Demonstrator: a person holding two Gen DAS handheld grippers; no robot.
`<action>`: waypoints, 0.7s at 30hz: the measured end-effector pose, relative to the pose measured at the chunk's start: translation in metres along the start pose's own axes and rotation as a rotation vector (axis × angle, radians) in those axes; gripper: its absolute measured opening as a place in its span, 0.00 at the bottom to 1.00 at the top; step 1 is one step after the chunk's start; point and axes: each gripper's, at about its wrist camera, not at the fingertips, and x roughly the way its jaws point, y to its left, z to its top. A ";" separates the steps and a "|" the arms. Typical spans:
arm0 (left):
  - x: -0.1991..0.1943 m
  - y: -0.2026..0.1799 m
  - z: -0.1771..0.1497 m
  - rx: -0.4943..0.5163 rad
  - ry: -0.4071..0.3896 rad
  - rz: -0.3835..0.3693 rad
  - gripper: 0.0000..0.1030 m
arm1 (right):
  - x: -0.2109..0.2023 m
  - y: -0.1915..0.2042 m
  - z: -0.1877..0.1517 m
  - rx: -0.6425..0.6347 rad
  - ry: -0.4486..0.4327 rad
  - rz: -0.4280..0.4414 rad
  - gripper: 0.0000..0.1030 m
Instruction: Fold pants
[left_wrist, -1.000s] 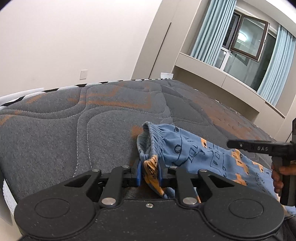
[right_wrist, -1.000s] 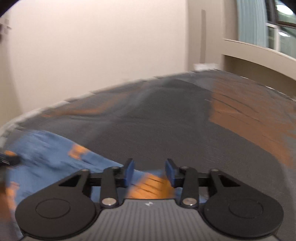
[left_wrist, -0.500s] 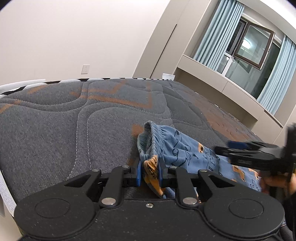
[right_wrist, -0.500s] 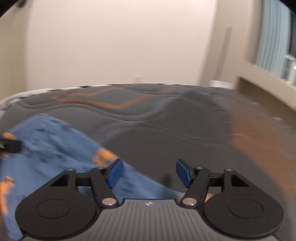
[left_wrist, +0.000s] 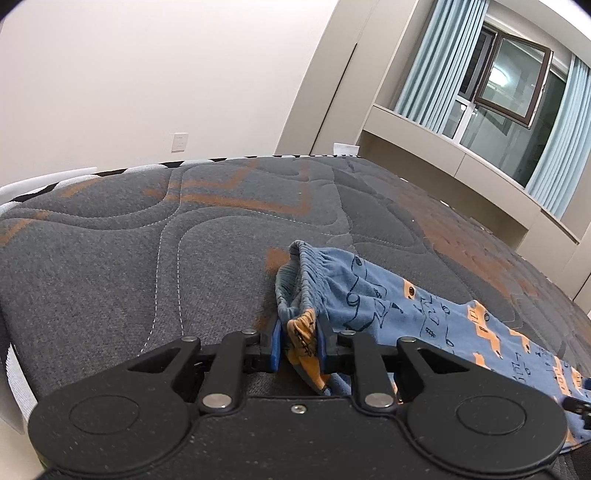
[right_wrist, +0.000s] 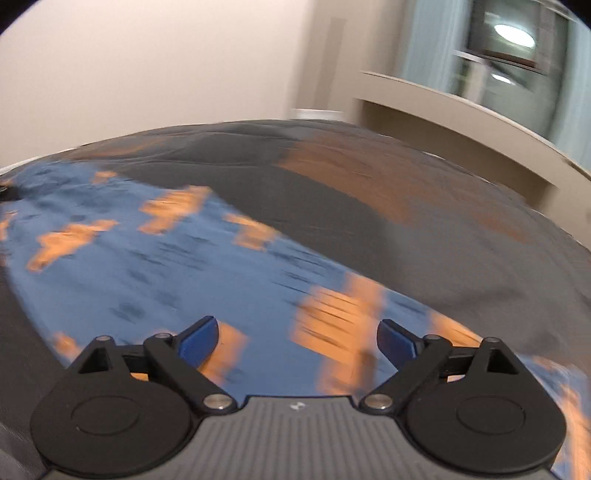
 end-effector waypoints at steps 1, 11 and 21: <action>0.000 -0.002 0.000 0.003 0.000 0.009 0.20 | -0.004 -0.014 -0.008 -0.005 0.014 -0.079 0.92; -0.024 -0.053 -0.004 0.085 -0.062 0.109 0.69 | -0.091 -0.132 -0.087 0.346 -0.100 -0.197 1.00; -0.012 -0.215 -0.033 0.284 0.011 -0.260 0.98 | -0.139 -0.182 -0.152 0.788 -0.169 0.051 1.00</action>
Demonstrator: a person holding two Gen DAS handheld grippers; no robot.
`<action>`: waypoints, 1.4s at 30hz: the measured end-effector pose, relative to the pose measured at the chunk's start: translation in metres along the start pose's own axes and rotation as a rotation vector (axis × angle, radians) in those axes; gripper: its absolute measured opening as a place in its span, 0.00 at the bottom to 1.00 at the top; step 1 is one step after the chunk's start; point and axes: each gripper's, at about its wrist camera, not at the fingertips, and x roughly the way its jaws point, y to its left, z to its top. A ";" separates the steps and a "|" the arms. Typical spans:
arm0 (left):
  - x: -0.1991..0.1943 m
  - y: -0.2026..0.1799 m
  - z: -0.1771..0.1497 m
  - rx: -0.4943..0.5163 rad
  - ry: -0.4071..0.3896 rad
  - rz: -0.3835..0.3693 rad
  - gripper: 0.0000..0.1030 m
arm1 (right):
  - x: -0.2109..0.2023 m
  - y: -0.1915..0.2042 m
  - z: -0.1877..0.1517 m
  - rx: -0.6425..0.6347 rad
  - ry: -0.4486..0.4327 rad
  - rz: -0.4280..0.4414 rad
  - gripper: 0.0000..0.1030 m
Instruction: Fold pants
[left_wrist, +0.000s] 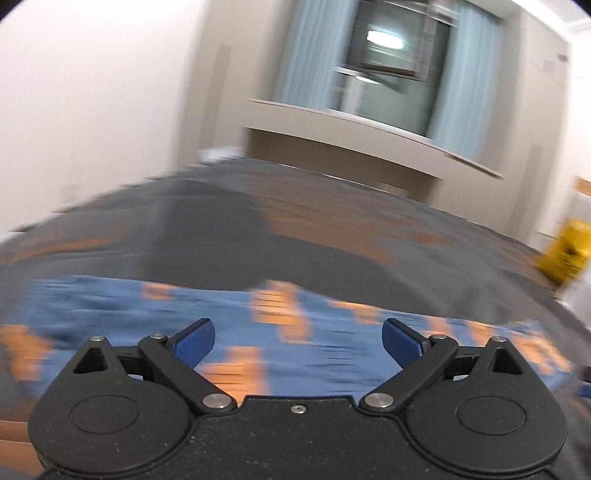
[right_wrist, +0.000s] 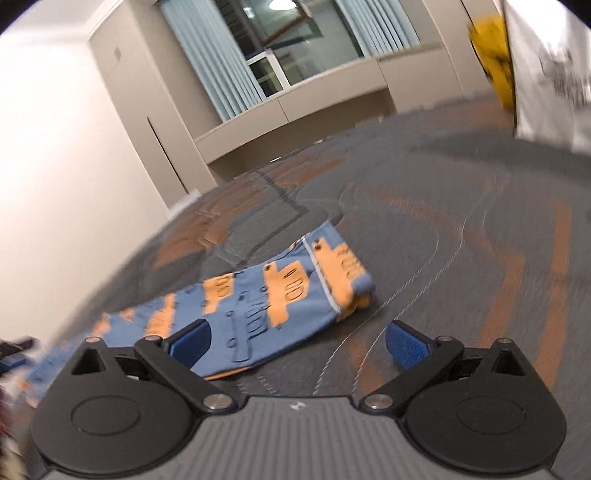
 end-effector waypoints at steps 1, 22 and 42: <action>0.008 -0.016 -0.001 0.008 0.011 -0.041 0.99 | 0.000 -0.006 0.000 0.034 0.007 0.025 1.00; 0.136 -0.146 -0.033 0.197 0.213 -0.271 0.99 | 0.038 -0.008 0.011 0.136 0.013 -0.049 0.80; 0.133 -0.110 0.015 -0.113 0.244 -0.509 0.99 | 0.033 0.063 0.001 -0.248 -0.172 -0.232 0.14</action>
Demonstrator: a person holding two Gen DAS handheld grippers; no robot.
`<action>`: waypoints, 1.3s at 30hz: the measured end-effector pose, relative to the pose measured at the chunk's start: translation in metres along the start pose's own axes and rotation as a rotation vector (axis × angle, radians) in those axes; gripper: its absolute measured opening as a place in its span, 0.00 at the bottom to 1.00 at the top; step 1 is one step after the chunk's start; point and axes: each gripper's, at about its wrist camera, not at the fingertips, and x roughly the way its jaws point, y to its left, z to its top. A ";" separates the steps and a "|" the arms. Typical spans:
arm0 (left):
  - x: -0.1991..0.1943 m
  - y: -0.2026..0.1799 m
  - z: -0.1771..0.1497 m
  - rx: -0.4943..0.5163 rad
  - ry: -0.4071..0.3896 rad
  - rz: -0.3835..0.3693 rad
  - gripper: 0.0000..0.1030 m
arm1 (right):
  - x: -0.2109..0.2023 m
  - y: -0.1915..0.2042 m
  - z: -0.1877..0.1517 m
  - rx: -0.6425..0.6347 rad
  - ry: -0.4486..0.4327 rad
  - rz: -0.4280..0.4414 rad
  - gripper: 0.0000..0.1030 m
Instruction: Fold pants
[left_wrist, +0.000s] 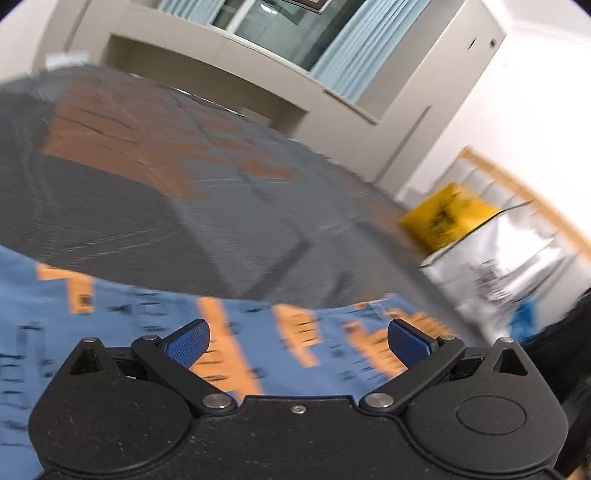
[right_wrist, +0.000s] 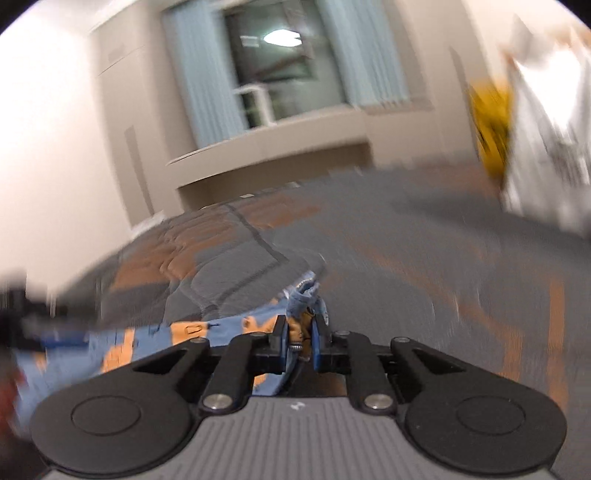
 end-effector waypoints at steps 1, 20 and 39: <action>0.002 -0.001 0.003 -0.012 0.003 -0.032 0.99 | -0.001 0.013 0.001 -0.074 -0.011 -0.013 0.14; 0.069 0.012 -0.011 -0.151 0.200 -0.100 0.44 | 0.001 0.175 -0.074 -0.856 -0.020 0.014 0.26; 0.043 0.032 -0.017 -0.293 0.199 -0.101 0.65 | -0.009 0.163 -0.066 -0.741 -0.043 0.086 0.12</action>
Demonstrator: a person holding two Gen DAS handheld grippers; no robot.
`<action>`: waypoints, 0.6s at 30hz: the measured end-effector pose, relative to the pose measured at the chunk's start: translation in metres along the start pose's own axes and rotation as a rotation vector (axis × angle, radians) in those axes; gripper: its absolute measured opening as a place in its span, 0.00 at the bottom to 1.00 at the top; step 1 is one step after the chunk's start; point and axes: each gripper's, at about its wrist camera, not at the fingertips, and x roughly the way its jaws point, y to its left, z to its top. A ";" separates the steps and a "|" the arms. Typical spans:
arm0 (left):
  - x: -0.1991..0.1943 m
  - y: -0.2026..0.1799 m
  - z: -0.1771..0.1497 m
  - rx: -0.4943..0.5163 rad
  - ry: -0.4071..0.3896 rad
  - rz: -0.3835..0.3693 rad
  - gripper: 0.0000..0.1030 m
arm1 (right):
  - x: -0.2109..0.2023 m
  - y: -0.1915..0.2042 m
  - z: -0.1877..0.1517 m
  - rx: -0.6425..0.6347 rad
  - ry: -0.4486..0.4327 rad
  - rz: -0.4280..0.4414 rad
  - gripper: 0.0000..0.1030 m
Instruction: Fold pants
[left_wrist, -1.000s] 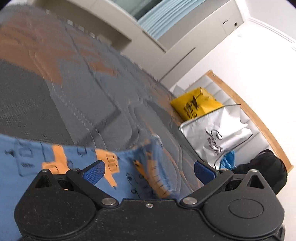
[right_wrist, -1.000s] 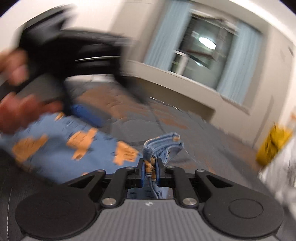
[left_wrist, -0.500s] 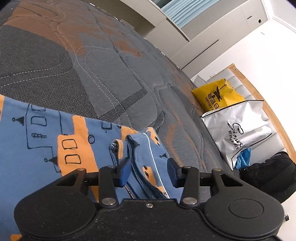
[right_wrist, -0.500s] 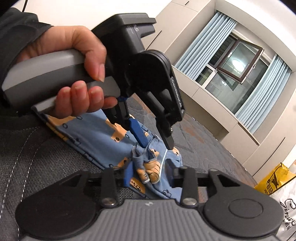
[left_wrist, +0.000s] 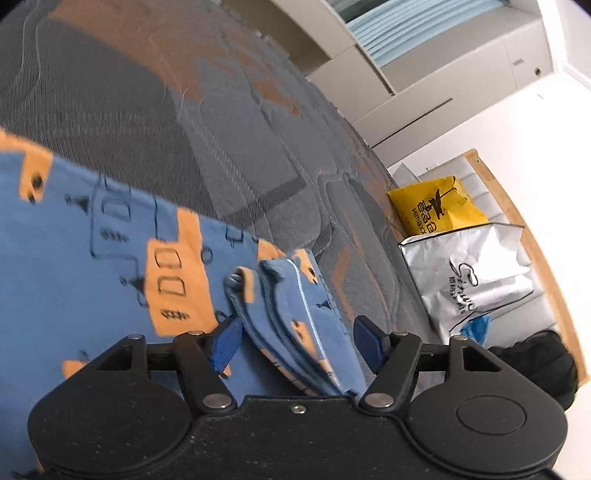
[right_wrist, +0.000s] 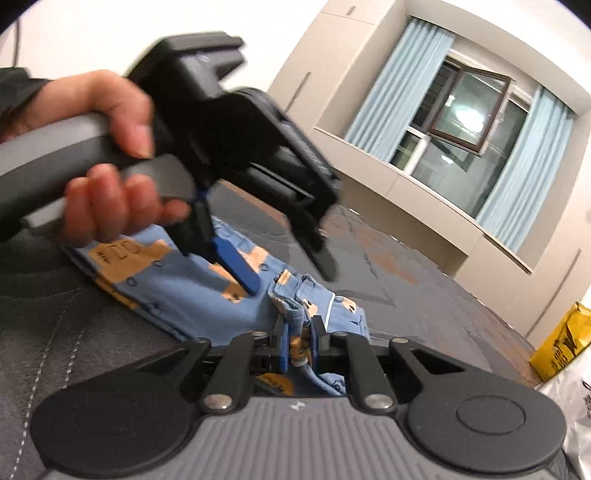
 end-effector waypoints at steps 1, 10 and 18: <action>0.003 0.001 -0.002 -0.003 -0.004 0.002 0.62 | 0.000 0.003 0.000 -0.014 -0.004 0.002 0.12; 0.005 0.000 -0.004 -0.010 -0.055 0.029 0.09 | 0.000 0.002 -0.006 -0.020 0.003 0.015 0.13; 0.000 -0.006 -0.005 0.027 -0.071 0.060 0.07 | 0.007 0.011 -0.005 -0.086 0.015 0.004 0.13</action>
